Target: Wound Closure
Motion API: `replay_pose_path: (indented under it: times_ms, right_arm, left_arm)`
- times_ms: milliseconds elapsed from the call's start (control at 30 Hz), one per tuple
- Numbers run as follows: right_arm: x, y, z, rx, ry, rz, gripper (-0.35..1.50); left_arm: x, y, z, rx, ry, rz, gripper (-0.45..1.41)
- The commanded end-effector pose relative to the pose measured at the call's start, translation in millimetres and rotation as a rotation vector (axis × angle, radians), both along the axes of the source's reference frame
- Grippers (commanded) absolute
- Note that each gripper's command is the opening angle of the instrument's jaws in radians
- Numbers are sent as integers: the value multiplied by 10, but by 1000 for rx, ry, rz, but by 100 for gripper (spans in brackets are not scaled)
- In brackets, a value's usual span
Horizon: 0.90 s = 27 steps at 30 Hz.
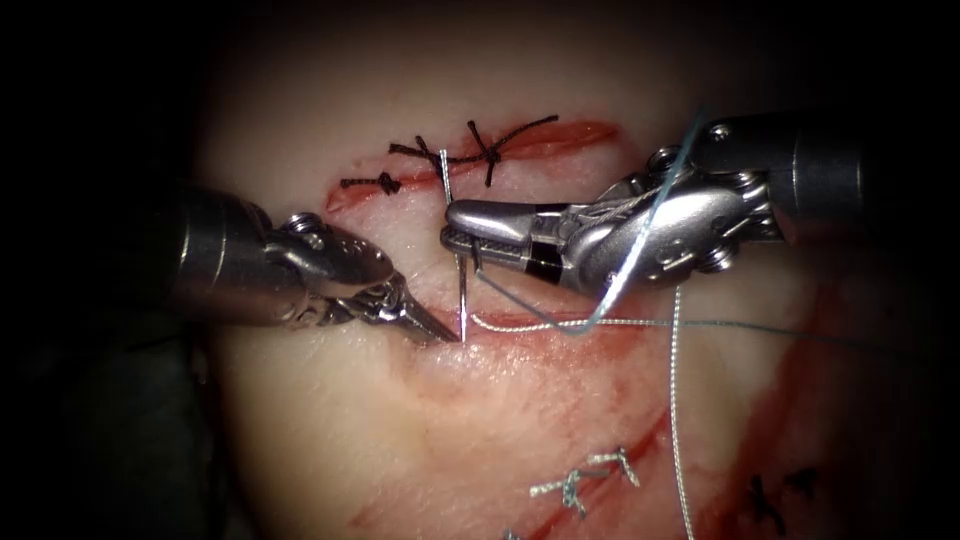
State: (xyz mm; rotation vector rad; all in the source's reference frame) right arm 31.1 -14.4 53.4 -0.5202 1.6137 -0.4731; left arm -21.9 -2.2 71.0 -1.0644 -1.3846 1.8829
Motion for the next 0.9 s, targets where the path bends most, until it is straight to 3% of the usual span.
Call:
replay_pose_path:
  times_ms: [33, 200, 567, 900]
  right_arm:
    - [9, 1, 1, -2, 0, -2, -35]
    - [9, -1, 0, -2, -4, -6, -35]
    - [9, -4, 0, 157, -14, -7, -35]
    - [12, -2, 0, 240, 23, 128, -35]
  left_arm:
    - [-5, -2, 6, -1, 0, -2, -45]
    - [-5, -2, 6, -1, 0, -2, -45]
    - [-5, -3, 7, -2, 0, 0, -45]
    - [-5, -5, 7, -3, -1, 5, -45]
